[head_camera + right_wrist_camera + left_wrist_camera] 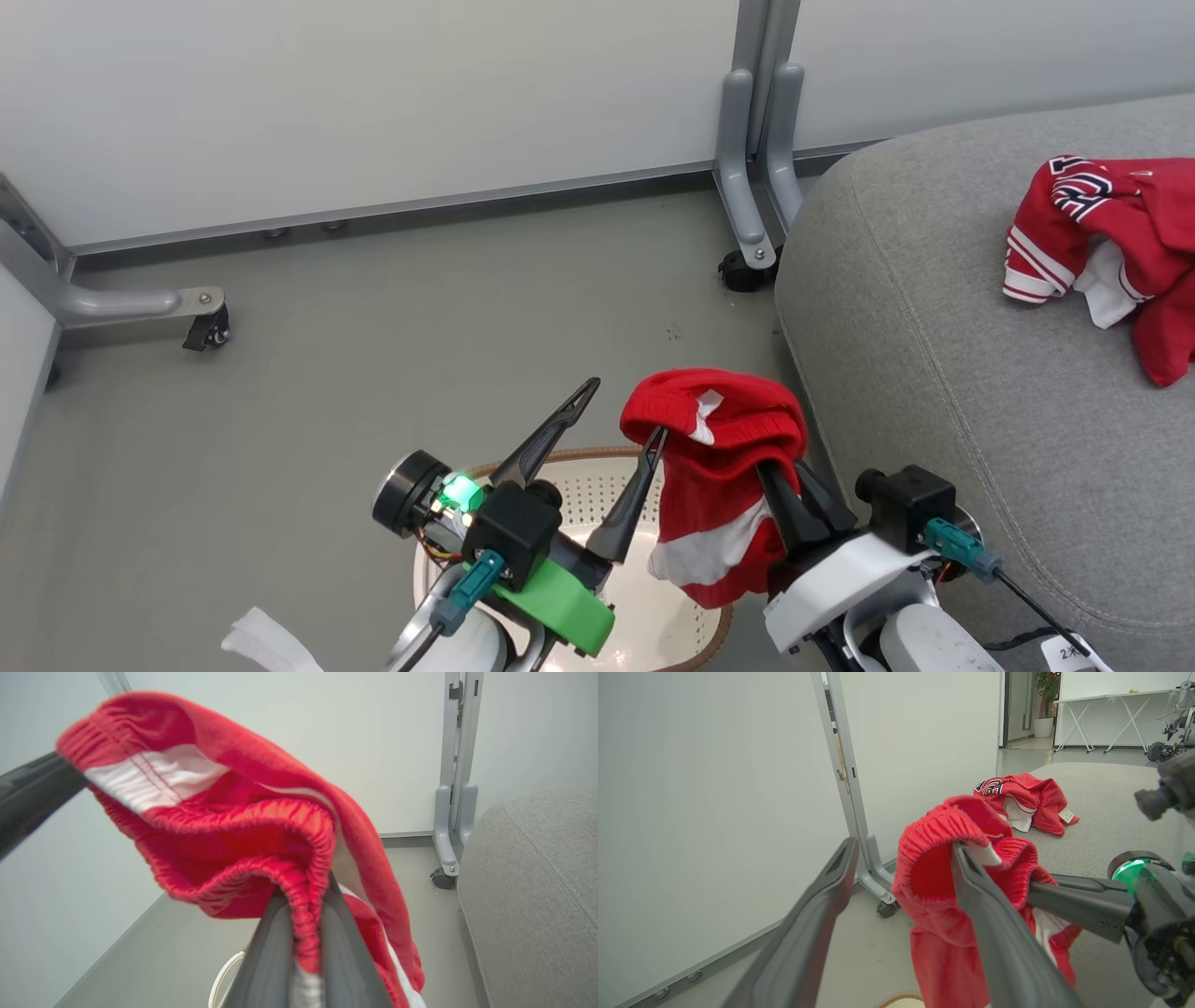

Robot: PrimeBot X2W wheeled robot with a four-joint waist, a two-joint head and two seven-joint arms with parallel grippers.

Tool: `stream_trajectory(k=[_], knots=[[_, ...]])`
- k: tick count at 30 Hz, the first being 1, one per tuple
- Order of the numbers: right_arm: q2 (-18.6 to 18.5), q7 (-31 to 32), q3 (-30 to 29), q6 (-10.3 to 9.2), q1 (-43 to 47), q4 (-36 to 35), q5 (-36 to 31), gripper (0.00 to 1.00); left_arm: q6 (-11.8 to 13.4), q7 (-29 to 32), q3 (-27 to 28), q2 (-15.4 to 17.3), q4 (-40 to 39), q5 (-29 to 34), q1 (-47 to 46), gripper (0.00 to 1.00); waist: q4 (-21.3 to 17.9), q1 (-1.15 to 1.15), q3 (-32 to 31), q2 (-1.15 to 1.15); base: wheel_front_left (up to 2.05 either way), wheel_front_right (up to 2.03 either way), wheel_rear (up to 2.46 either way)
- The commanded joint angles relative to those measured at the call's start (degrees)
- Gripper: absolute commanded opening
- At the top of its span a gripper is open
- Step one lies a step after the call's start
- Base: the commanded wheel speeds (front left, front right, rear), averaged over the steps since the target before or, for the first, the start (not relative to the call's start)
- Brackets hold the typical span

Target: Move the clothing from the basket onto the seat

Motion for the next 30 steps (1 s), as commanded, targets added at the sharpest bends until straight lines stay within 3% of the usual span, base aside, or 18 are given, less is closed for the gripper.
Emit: stream_trajectory(k=[1,16,30], knots=[[0.1,0.0,-0.3,0.0,0.3,0.0,0.0,0.0,-0.1,0.0,0.2,0.4,-0.1,0.0,0.9,1.0,0.0,0.0,0.0,0.0,0.0,0.0,0.0],[0.2,0.0,-3.8,0.0,-0.4,-1.4,0.1,0.0,-0.1,0.0,1.6,-0.1,-0.8,0.9,1.8,1.0,-4.1,0.0,1.7,0.0,0.0,0.0,0.0],[0.8,0.0,-10.1,0.0,1.7,-8.4,1.9,0.0,-0.1,0.0,2.5,0.9,-1.0,2.9,0.5,1.0,-14.9,0.0,5.2,0.0,0.0,0.0,0.0]])
